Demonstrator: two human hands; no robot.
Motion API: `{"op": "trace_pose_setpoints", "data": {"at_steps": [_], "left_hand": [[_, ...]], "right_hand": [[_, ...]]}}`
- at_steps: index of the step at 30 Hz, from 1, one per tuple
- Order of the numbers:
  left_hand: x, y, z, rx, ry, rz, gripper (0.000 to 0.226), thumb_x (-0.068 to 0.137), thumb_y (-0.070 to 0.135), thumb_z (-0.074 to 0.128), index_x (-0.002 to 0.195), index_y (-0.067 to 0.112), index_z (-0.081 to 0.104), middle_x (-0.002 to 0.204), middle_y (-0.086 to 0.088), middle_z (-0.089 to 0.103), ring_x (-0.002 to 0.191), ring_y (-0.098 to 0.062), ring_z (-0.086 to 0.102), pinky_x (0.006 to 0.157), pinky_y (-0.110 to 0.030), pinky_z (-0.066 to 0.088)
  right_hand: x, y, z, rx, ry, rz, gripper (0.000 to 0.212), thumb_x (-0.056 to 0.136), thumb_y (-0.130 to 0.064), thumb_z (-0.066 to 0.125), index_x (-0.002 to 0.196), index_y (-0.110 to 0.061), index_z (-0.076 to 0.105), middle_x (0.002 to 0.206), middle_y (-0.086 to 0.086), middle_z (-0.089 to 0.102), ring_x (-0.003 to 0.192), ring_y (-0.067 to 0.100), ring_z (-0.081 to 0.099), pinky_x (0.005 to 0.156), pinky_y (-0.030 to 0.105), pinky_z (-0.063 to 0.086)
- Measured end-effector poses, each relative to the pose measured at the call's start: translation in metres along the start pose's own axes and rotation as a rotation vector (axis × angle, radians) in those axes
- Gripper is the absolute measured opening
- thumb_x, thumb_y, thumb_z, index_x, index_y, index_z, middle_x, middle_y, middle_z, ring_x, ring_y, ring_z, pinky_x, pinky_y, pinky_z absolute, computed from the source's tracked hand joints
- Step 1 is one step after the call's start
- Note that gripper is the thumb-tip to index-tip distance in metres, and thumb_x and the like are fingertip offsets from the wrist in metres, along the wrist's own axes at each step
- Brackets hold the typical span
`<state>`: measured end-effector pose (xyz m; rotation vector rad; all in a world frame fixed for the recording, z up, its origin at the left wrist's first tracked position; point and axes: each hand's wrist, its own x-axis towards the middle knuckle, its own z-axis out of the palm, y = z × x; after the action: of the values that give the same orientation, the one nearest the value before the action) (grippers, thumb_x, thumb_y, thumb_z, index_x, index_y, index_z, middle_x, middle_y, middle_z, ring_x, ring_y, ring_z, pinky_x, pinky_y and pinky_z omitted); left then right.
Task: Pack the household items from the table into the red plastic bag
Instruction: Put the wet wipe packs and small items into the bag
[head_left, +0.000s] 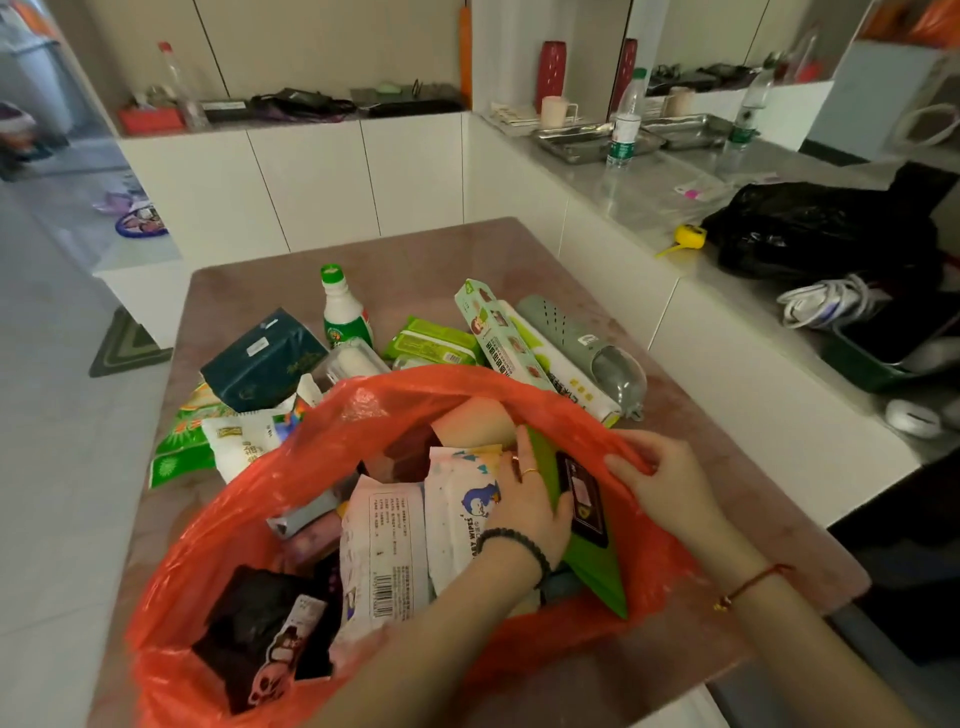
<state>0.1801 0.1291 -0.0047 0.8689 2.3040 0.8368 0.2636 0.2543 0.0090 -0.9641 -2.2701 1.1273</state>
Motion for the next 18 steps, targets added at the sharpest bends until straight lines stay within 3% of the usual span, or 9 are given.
{"op": "trace_pose_setpoints", "data": {"at_steps": [4,6,8,10,12,15,17,18], "left_hand": [[-0.014,-0.012,-0.014,0.343,-0.074,0.192,0.069,0.088,0.042,0.046,0.145,0.029,0.009,0.156,-0.006,0.002,0.14,-0.026,0.021,0.113,-0.038,0.028],[-0.026,-0.016,-0.021,0.451,-0.1,0.265,0.059,0.088,0.043,0.045,0.142,0.029,0.023,0.154,-0.004,0.01,0.137,-0.025,0.024,0.114,-0.035,0.025],[-0.044,-0.026,-0.027,0.514,-0.153,0.363,0.056,0.086,0.05,0.038,0.136,0.028,0.033,0.147,-0.003,0.026,0.13,-0.021,0.032,0.111,-0.032,0.028],[-0.062,-0.045,-0.028,0.58,-0.217,0.484,0.052,0.077,0.059,0.034,0.116,0.032,0.054,0.119,0.005,0.056,0.106,-0.012,0.055,0.093,-0.025,0.047],[-0.075,-0.065,-0.028,0.715,-0.245,0.484,0.042,0.069,0.058,0.033,0.084,0.04,0.067,0.082,0.016,0.067,0.07,-0.003,0.063,0.063,-0.014,0.053],[-0.085,-0.085,-0.029,0.796,-0.211,0.502,0.032,0.064,0.038,0.035,0.061,0.035,0.066,0.067,0.017,0.065,0.056,-0.002,0.061,0.051,-0.012,0.047],[-0.09,-0.084,-0.041,0.684,-0.218,0.468,0.029,0.072,0.037,0.038,0.067,0.032,0.066,0.069,0.016,0.065,0.059,-0.004,0.062,0.053,-0.013,0.048],[-0.091,-0.079,-0.049,0.615,-0.177,0.445,0.027,0.081,0.037,0.038,0.079,0.03,0.064,0.078,0.012,0.067,0.069,-0.008,0.064,0.06,-0.017,0.051]], "right_hand": [[-0.014,0.022,-0.017,-0.13,-0.289,0.108,0.046,0.068,-0.019,0.079,0.11,-0.016,0.059,0.095,0.001,0.069,0.08,0.015,0.066,0.08,0.035,0.054],[-0.026,0.036,-0.02,-0.258,-0.42,0.165,0.035,0.064,-0.019,0.074,0.097,-0.011,0.063,0.084,0.002,0.071,0.066,0.009,0.064,0.074,0.038,0.055],[-0.038,0.05,-0.023,-0.329,-0.472,0.214,0.016,0.063,-0.02,0.066,0.078,-0.018,0.066,0.067,0.001,0.069,0.054,0.004,0.06,0.07,0.038,0.055],[-0.046,0.061,-0.026,-0.344,-0.46,0.25,0.014,0.067,-0.013,0.067,0.074,-0.025,0.063,0.065,0.001,0.071,0.057,0.005,0.063,0.07,0.034,0.055],[-0.051,0.062,-0.03,-0.344,-0.438,0.283,0.019,0.069,-0.004,0.066,0.076,-0.022,0.064,0.062,-0.004,0.069,0.055,0.002,0.063,0.065,0.03,0.053],[-0.049,0.037,-0.042,-0.067,-0.44,0.398,0.017,0.081,0.008,0.055,0.095,0.001,0.062,0.064,0.01,0.068,0.045,0.014,0.058,0.045,0.029,0.049],[-0.046,0.009,-0.053,0.241,-0.396,0.506,0.016,0.087,0.004,0.049,0.097,-0.001,0.061,0.067,0.021,0.064,0.039,0.018,0.058,0.039,0.026,0.05],[-0.042,0.0,-0.057,0.31,-0.347,0.516,0.016,0.089,0.002,0.048,0.096,-0.004,0.061,0.066,0.02,0.064,0.036,0.015,0.058,0.038,0.025,0.051]]}}
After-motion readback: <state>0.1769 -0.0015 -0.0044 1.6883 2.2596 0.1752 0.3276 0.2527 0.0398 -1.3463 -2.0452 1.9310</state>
